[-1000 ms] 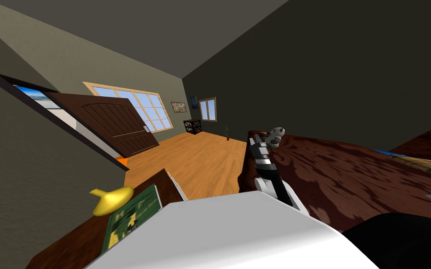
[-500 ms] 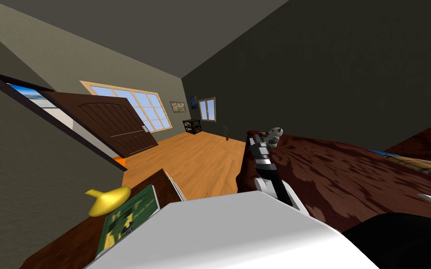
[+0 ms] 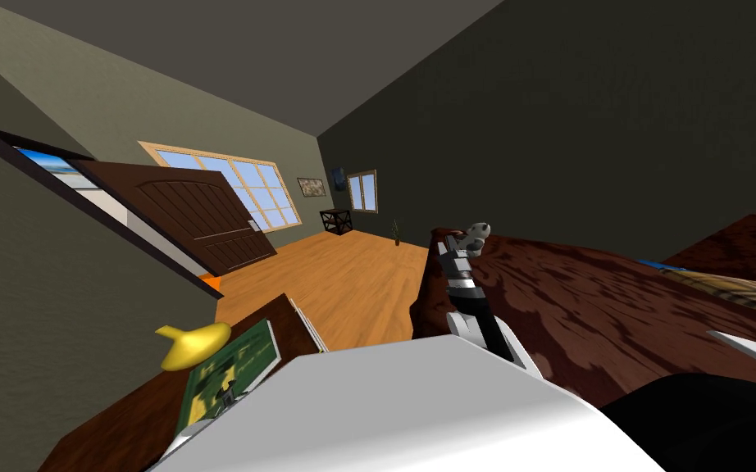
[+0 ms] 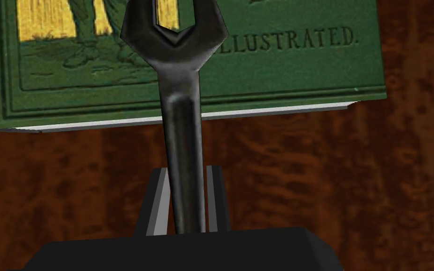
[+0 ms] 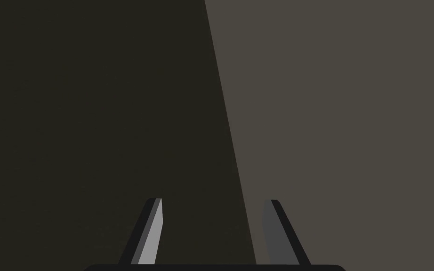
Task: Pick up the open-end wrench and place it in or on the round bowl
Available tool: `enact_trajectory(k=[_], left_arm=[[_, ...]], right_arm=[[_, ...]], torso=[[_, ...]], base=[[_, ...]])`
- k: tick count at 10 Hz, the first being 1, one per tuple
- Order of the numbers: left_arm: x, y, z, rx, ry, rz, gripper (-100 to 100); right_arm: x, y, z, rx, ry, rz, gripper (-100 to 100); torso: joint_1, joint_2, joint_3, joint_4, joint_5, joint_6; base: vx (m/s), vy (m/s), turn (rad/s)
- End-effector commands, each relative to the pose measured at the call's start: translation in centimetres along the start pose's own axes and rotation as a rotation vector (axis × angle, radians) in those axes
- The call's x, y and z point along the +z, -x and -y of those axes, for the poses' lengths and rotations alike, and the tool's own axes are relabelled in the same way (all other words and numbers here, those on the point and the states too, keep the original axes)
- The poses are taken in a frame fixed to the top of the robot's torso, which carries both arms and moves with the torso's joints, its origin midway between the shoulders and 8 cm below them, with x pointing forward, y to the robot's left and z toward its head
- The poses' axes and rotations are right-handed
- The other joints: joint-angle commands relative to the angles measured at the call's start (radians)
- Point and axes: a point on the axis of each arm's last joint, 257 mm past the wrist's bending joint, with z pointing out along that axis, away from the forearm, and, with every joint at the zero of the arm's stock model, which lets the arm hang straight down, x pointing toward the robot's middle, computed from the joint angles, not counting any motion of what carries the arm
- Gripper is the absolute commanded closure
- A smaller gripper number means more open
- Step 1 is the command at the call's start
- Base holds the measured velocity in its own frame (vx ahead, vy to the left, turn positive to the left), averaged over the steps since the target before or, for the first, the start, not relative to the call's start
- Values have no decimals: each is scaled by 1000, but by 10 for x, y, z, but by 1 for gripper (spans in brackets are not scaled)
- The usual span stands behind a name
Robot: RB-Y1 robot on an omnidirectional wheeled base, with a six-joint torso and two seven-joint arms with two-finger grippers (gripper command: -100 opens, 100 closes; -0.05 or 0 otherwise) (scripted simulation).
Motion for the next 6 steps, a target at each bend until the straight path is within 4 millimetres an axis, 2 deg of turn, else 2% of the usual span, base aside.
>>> enact_trajectory(k=[1,3,4,6], left_arm=[[3,-39,-18,1,6,-76,100],[2,-44,-18,15,4,-86,100],[4,-65,-32,4,10,-130,100],[4,-90,-45,8,13,-182,100]], right_arm=[[0,0,0,0,0,0,0],[0,0,0,0,0,0,0],[0,0,0,0,0,0,0],[0,0,0,0,0,0,0]], torso=[[0,0,0,0,0,0],[0,5,3,1,0,1],[1,2,1,0,0,0],[0,4,2,1,-1,0]], base=[[-110,-8,-11],[-100,-10,-25],[-98,-8,11],[-115,-3,-16]])
